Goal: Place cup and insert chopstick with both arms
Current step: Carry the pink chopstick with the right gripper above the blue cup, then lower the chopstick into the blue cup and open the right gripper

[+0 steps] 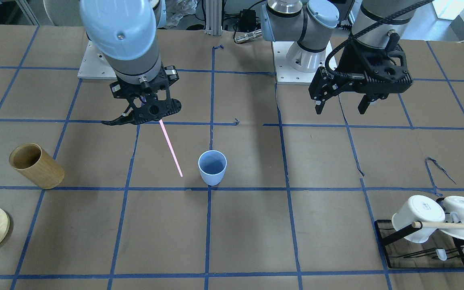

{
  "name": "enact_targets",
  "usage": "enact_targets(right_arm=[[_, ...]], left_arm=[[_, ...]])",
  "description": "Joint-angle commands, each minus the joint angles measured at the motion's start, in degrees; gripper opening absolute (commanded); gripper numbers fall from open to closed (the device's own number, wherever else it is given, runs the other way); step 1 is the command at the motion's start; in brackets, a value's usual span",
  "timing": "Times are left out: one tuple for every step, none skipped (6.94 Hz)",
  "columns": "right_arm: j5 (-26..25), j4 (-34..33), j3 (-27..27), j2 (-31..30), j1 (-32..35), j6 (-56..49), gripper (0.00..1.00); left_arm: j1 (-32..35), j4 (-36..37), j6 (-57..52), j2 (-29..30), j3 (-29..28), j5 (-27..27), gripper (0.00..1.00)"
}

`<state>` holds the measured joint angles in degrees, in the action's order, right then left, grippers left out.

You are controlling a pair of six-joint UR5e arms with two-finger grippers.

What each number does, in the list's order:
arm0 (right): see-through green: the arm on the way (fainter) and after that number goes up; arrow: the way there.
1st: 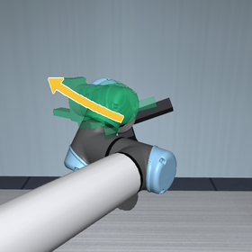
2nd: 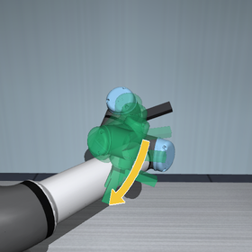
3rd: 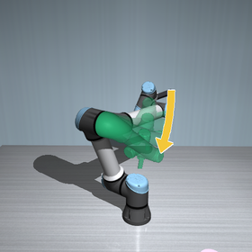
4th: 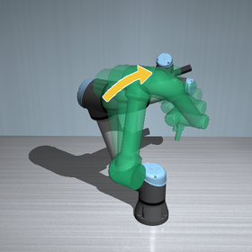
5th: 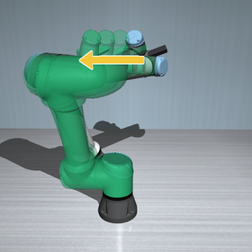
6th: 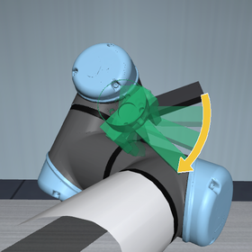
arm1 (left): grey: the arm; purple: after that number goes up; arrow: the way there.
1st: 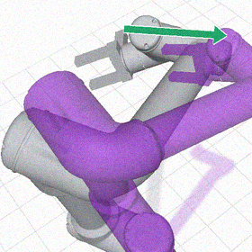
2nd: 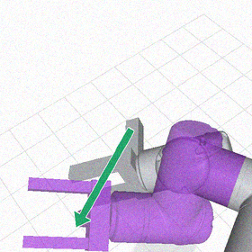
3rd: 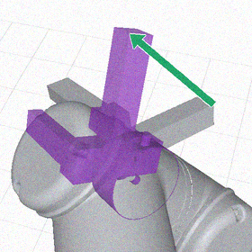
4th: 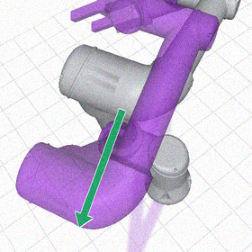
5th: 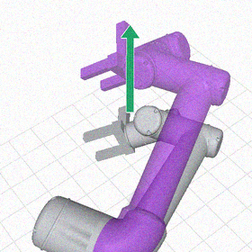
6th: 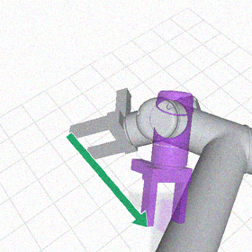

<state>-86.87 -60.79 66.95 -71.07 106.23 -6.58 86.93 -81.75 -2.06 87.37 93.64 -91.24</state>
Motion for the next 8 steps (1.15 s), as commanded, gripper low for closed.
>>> enact_targets(right_arm=[[3.4,0.2,0.0,0.9,2.4,1.9,0.07],[4.5,0.7,0.1,1.5,2.6,3.4,0.07],[4.3,0.8,0.6,1.5,2.7,4.2,0.07],[4.0,0.9,1.4,1.5,2.8,5.3,0.08],[4.2,0.9,2.4,1.5,2.8,5.4,0.09],[4.7,0.9,2.6,1.5,2.8,7.5,0.13],[4.7,0.9,2.7,1.6,2.9,7.6,0.14],[4.8,1.1,2.8,1.6,2.9,7.6,0.16]], left_arm=[[-0.2,0.0,-0.2,0.1,0.0,0.1,1.00],[-0.2,0.0,-0.2,0.1,0.0,0.0,1.00],[-0.2,0.0,-0.2,0.1,0.1,0.0,1.00],[-0.2,0.0,-0.2,0.1,0.1,0.2,1.00],[-0.2,0.0,-0.2,0.1,0.1,0.2,1.00],[-0.2,-0.1,-0.2,0.1,0.1,0.3,1.00],[-0.1,-0.3,-0.2,-0.1,0.2,0.2,1.00],[-0.1,-0.3,-0.2,0.0,0.2,0.2,1.00]])
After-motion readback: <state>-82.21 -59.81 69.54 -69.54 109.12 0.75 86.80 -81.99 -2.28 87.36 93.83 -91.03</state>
